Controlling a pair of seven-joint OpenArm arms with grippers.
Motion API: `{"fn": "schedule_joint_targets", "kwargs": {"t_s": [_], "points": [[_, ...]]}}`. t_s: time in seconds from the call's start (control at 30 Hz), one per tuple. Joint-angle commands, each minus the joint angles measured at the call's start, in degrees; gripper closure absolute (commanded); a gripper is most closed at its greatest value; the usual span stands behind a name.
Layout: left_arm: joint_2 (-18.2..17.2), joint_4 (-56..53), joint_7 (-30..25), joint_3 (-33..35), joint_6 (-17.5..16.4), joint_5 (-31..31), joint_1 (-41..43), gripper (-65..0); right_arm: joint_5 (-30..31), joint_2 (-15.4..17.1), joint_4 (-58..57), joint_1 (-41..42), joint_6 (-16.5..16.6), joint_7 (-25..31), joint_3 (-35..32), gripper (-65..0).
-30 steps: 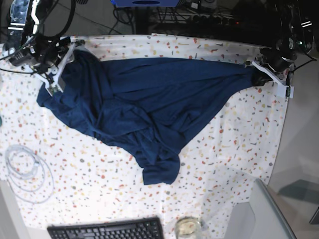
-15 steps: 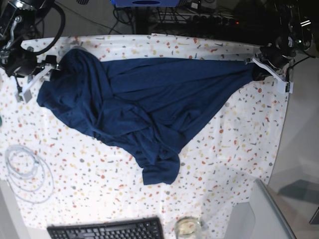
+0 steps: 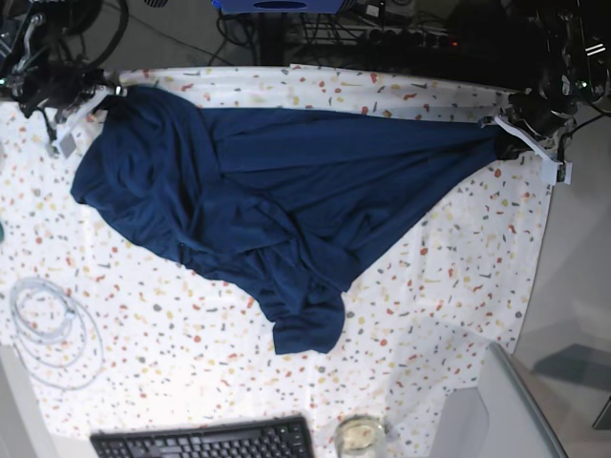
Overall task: Layout the t-shirt on the table in an organized manner, then fold the t-shirt properly
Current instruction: 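Hold the shirt edge with both grippers and stretch it taut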
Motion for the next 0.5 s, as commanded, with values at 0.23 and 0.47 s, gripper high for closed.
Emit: {"fn": "schedule_joint_targets", "kwargs": {"t_s": [0.23,0.47], "points": [[-1.38,0.96,-0.75,-0.45,-0.21,-0.59,-0.78,0.0,7.04,0.48,2.72,-3.05,3.16,-8.38,0.19,0.0],[-1.29,1.05,-0.75,-0.01,-0.21,-0.59,-0.78,0.0,9.95,0.48,7.82,-4.19,3.16,-9.61,-2.27,-7.4]]}}
